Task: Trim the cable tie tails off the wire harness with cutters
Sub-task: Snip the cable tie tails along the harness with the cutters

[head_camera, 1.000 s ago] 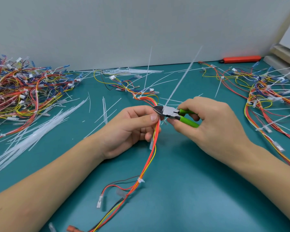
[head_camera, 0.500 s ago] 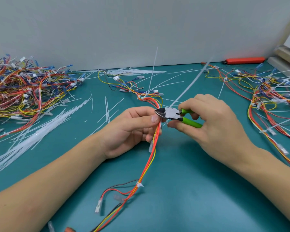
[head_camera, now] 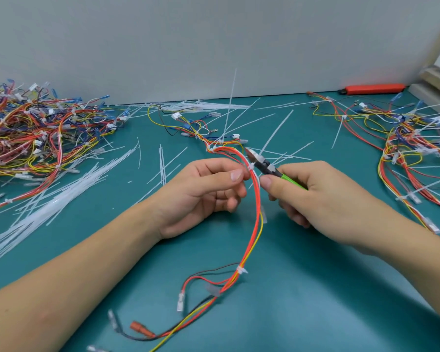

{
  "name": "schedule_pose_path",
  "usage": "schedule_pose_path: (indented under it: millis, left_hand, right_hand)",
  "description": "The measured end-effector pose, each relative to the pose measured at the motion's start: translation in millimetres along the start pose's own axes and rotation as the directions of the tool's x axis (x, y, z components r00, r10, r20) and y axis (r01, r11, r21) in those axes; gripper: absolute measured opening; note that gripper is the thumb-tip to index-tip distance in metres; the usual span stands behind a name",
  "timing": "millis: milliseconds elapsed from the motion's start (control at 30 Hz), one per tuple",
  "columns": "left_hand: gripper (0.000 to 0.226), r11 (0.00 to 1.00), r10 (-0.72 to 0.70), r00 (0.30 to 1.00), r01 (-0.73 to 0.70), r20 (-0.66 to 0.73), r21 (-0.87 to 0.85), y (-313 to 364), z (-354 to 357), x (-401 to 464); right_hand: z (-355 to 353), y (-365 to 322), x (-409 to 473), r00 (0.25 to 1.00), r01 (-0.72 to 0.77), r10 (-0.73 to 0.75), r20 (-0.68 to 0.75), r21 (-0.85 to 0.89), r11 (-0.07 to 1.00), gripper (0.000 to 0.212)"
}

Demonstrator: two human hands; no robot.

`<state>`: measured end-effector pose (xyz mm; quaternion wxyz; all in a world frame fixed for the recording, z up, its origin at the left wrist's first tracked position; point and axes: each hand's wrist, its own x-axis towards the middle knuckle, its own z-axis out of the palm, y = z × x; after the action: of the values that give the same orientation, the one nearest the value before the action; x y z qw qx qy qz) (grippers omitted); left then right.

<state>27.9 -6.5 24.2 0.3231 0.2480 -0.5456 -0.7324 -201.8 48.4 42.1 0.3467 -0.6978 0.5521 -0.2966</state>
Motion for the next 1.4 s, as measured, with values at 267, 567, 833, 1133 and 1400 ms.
schedule_pose_path:
  millis: [267, 567, 833, 1133, 1400]
  left_hand:
    - [0.014, 1.0, -0.016, 0.999, 0.016, -0.034, 0.009, -0.6, 0.8, 0.4]
    - [0.009, 0.999, -0.007, 0.999, 0.008, -0.034, 0.049, -1.3, 1.3, 0.6]
    - [0.01, 0.997, -0.003, 1.0, 0.004, -0.008, 0.078, -1.2, 1.9, 0.7]
    - [0.009, 0.998, -0.002, 1.0, 0.003, -0.021, 0.058, -0.7, 4.2, 0.1]
    - [0.013, 0.996, -0.026, 1.0, 0.025, 0.006, 0.084, 1.4, 1.2, 1.2]
  right_hand:
    - [-1.3, 0.7, 0.8, 0.994, -0.109, 0.106, 0.032, 0.132, 0.985, 0.04]
    - [2.0, -5.2, -2.5, 0.998, -0.063, 0.063, -0.013, -0.02, 0.998, 0.051]
    - [11.5, -1.9, -7.1, 0.975, -0.021, -0.042, -0.219, -0.279, 0.96, 0.036]
    - [13.8, -1.0, -6.7, 0.956, 0.049, -0.145, -0.256, -0.347, 0.936, 0.037]
    - [12.9, 4.8, -1.6, 0.94, 0.118, -0.231, -0.25, -0.398, 0.91, 0.027]
